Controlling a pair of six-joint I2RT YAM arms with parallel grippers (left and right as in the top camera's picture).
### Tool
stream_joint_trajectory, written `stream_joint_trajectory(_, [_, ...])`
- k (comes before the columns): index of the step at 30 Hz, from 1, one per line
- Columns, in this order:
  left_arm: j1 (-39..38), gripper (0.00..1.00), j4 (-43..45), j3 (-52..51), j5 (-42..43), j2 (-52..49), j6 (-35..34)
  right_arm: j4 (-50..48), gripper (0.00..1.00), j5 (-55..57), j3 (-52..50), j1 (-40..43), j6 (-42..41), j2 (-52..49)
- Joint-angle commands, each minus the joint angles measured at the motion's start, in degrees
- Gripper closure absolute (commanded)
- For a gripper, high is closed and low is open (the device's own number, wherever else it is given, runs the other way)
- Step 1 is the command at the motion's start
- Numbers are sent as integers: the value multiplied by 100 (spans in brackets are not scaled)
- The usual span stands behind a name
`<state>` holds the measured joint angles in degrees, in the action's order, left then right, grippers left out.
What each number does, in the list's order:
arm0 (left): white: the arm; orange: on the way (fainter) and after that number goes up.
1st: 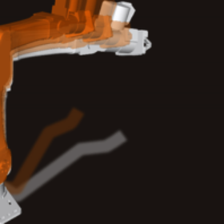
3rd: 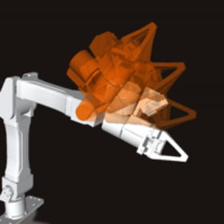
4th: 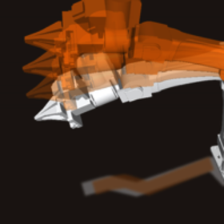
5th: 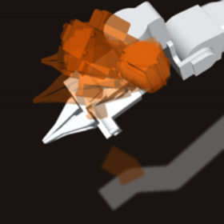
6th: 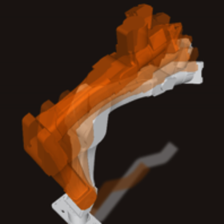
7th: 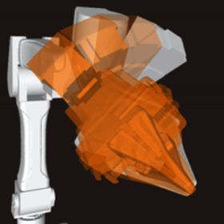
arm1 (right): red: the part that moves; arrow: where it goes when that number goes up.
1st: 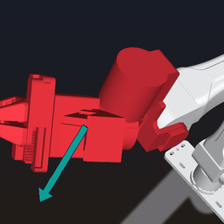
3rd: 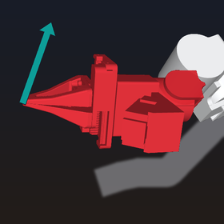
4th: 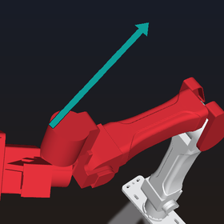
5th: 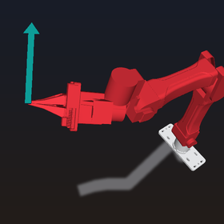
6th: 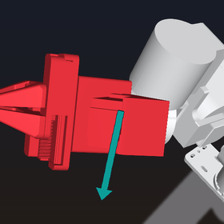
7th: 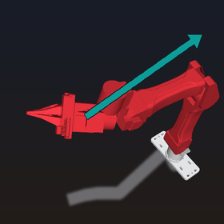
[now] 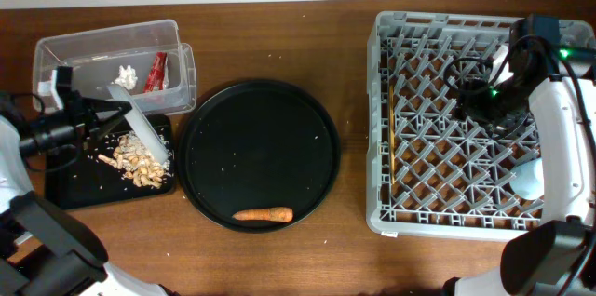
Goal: Sort waste into correct bins and load items into the dishwasher rack
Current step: 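Tip the white plate over the black rectangular tray to dump scraps, then carry the empty white plate with the left gripper toward the rack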
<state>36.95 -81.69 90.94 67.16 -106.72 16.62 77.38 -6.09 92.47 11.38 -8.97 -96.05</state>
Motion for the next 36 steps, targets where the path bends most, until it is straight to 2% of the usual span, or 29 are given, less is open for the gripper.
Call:
stream_joint_trajectory(1, [157,100,-50,-15,361,90,122,0,31,74,72,-4,20,107])
stream_joint_trajectory(11, [175,100,-46,-15,122,90,125,4,30,72,72,-4,22,107])
stream_joint_trajectory(16, [184,100,17,-15,-286,90,125,4,30,74,72,-4,22,107])
stream_joint_trajectory(19, [184,100,46,-15,-144,90,247,4,30,72,72,-4,20,107])
stream_joint_trajectory(22, [184,100,94,-15,-476,90,42,4,30,72,72,-4,20,107])
stream_joint_trajectory(29, [72,100,-26,-13,-4,192,138,0,30,74,72,-4,63,107])
stream_joint_trajectory(32, [-114,100,-50,-13,380,341,890,2,30,74,72,-4,118,107])
stream_joint_trajectory(34, [-308,100,-44,-13,931,382,896,4,30,76,72,-4,129,107])
stream_joint_trajectory(36, [-656,100,-48,-13,1001,400,896,7,30,76,72,-4,131,107])
